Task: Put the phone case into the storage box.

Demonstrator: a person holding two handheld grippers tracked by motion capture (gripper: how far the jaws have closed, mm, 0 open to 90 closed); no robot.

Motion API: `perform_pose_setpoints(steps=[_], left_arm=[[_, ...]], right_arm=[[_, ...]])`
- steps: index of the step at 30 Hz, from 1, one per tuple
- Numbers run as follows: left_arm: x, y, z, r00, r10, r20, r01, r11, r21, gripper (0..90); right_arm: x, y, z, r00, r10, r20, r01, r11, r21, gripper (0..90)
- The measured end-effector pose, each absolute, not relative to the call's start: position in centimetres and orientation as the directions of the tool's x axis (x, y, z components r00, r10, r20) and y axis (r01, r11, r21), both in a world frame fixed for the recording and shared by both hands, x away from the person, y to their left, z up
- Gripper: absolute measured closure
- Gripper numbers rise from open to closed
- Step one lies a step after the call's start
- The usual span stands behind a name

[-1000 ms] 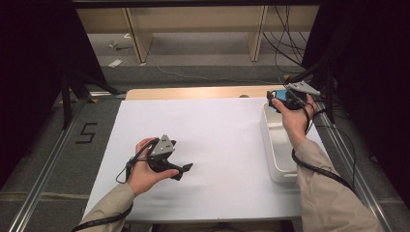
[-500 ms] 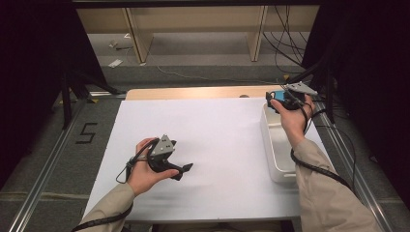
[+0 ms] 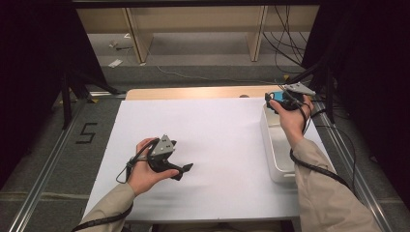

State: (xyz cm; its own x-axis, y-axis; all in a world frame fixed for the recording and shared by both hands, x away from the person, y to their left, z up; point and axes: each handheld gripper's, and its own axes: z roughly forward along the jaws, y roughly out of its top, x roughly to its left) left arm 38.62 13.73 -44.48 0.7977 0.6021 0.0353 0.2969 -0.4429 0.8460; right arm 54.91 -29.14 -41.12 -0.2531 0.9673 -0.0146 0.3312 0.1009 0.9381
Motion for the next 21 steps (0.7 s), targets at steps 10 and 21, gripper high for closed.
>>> perform_pose_setpoints(steps=[10,21], left_arm=[[38.62,13.72,-44.5,0.798,0.602,0.034,0.298,-0.442,0.846,0.3],[38.63,13.74,-44.48,0.797,0.603,0.037,0.296,-0.443,0.846,0.2]], right_arm=[[55.09,-29.07,-41.37,-0.253,0.967,-0.021,0.337,0.108,0.935,18.1],[55.22,-28.99,-41.69,-0.255,0.966,-0.029,0.349,0.12,0.93,18.0]])
